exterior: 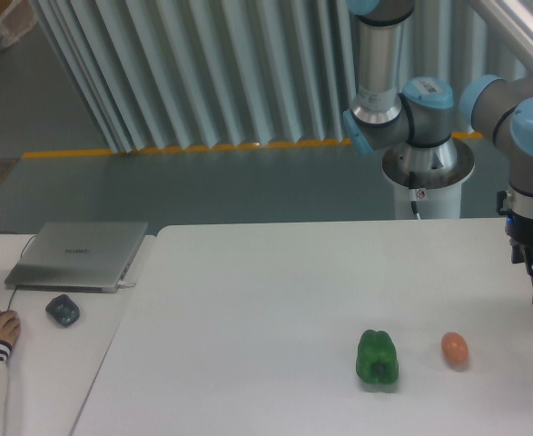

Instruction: Place the red pepper on the table

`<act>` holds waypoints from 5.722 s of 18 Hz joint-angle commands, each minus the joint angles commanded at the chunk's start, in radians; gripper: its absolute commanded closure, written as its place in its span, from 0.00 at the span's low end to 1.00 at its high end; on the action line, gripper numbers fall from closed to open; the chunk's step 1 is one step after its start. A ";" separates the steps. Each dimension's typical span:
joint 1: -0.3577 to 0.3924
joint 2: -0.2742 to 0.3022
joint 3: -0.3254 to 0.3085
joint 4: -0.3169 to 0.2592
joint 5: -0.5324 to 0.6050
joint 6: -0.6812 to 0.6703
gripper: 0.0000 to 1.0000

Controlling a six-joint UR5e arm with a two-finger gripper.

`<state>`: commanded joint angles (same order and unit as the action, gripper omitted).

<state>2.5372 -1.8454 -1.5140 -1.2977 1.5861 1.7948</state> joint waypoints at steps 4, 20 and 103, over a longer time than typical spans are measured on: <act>0.006 0.000 -0.002 0.005 -0.002 0.000 0.00; 0.061 0.038 -0.110 0.114 -0.055 0.000 0.00; 0.357 -0.195 0.011 0.127 -0.086 -0.172 0.52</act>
<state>2.8946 -2.0402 -1.5033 -1.1704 1.5002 1.6229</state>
